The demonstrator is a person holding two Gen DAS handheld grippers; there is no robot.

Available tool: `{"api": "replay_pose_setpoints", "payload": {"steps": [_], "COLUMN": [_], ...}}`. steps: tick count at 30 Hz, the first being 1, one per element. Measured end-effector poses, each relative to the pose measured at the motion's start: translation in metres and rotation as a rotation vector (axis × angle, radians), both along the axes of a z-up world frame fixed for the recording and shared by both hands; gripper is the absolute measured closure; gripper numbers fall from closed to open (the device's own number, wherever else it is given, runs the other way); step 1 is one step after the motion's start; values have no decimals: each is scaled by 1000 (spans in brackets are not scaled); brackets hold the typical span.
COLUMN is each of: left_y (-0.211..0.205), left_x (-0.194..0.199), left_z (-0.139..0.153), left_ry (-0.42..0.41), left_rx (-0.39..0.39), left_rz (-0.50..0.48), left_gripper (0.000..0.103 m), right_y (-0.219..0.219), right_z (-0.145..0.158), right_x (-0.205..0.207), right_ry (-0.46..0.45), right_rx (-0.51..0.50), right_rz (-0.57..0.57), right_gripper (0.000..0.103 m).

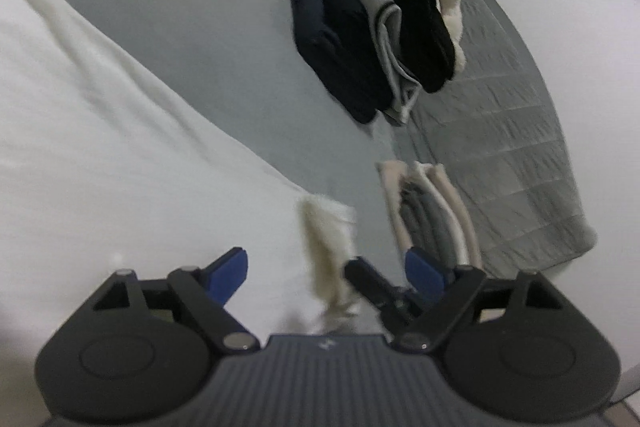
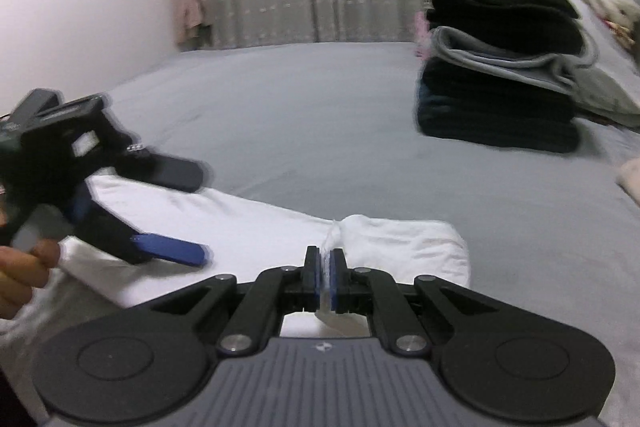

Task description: Fold clothes

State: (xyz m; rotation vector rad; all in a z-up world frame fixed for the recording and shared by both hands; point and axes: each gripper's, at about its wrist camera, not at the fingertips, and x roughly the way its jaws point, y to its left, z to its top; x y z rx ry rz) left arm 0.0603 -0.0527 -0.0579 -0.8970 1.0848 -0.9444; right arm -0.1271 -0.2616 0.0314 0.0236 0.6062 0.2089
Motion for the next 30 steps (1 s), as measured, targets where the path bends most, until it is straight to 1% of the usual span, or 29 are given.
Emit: {"api": "replay_pose_setpoints", "payload": {"steps": [1,2,3,5,8,9,10,11,12,13,14,16,17,18,19,20,21,22,24,25,26,27,30], "left_y": [-5,-13,-16,-24,-34,-37,-40,-41,-41,-42,-41,-39,-36,-35,-36,-35,-35,-34,-30,-25,-18,-11,18], "left_x": [2,5,5,6,6,6,6,6,6,6,6,6,6,5,5,3,1,0,-9,-10,-13,-14,-16], "left_z": [-3,-10,-12,-18,-24,-26,-29,-32,-36,-39,-42,-42,-38,-32,-30,-21,-12,-8,11,15,21,24,32], "left_ry": [16,57,74,104,131,140,150,165,180,196,204,188,160,134,122,83,40,21,-76,-89,-117,-127,-131], "left_rx": [-24,-66,-80,-103,-129,-135,-141,-141,-140,-139,-110,-34,42,100,125,191,263,295,439,458,505,534,609], "left_rz": [-6,-13,-15,-16,-25,-27,-30,-25,-20,-15,1,32,52,59,61,64,67,68,76,77,81,86,110], "left_gripper": [18,18,18,23,33,38,47,54,70,92,100,101,101,101,101,101,101,101,101,101,101,101,101], "right_y": [1,3,4,4,1,0,0,0,0,0,0,-2,-6,-7,-9,-11,-13,-15,-22,-23,-25,-25,-21], "right_z": [1,2,3,2,-1,-2,-2,-1,0,2,2,4,5,7,9,11,12,13,14,12,11,9,3], "right_x": [-1,-1,-2,-2,-1,-1,-1,-2,-2,-1,-1,0,0,-2,-4,-5,-4,-3,2,6,9,13,22], "right_ry": [-2,-3,-5,-3,6,10,11,8,7,10,22,55,82,86,90,91,86,82,78,81,84,88,110], "right_rx": [6,12,17,28,61,72,81,83,84,84,85,97,109,106,104,100,96,96,112,120,129,135,134], "right_rz": [12,25,34,44,57,61,67,74,81,89,104,139,173,184,196,203,203,199,178,164,149,136,120], "right_gripper": [99,99,99,99,98,98,98,98,98,98,98,93,89,79,70,68,67,66,66,65,65,65,65]}}
